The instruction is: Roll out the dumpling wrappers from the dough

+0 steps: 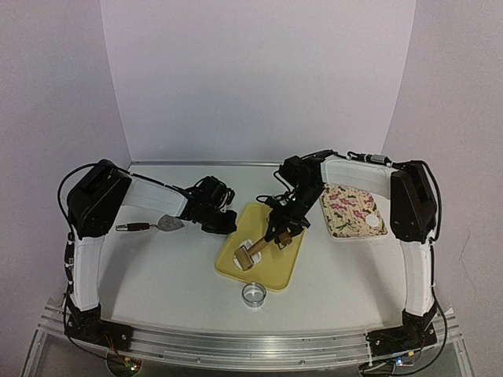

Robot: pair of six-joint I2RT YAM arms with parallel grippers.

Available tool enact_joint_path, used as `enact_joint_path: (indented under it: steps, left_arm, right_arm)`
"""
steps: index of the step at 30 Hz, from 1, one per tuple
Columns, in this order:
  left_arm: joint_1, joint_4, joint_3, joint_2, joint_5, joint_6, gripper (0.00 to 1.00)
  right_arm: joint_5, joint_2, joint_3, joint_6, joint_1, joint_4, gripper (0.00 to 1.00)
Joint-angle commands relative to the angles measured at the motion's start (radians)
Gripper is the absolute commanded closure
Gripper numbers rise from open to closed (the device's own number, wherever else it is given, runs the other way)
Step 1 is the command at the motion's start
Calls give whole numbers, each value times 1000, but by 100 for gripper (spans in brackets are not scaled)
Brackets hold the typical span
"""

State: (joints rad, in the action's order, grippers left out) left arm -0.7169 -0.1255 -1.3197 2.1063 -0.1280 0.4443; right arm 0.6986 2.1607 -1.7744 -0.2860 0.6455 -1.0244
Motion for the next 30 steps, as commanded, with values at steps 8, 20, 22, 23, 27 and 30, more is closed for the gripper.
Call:
enact_joint_path:
  steps: [8,20,22,23,27,30]
  left_arm:
    - [32,-230,67,21,54,-2,100]
    - [42,-239,45,37,52,-6,100]
    - [45,-241,40,38,53,-7,100]
    - [46,-242,39,39,53,-8,100]
    - [52,-245,33,41,53,-10,100]
    - [56,-248,32,40,53,-10,100]
  right_arm:
    - [-495,65,134,3,-102,-234,100]
    - [-526,71,171,12,-149,-235,100]
    - [-533,66,177,14,-159,-236,100]
    - [-535,65,179,16,-163,-236,100]
    - [-539,68,174,22,-176,-238,100]
    - [-552,72,173,23,-184,-241,100]
